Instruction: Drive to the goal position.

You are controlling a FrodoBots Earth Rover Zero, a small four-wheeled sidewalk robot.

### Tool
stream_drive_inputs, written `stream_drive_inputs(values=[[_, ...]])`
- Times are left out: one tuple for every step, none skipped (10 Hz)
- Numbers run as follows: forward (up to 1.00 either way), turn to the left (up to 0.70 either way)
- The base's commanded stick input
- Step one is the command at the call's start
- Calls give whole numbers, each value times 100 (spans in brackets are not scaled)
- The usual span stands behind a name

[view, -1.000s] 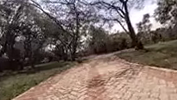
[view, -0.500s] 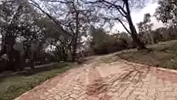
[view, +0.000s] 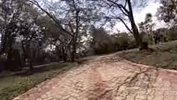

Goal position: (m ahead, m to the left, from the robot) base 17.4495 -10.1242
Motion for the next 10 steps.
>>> stream_drive_inputs(values=[[70,0],[70,0],[70,0],[70,0],[70,-1],[70,-3],[70,-18],[70,-32],[70,0],[70,0]])
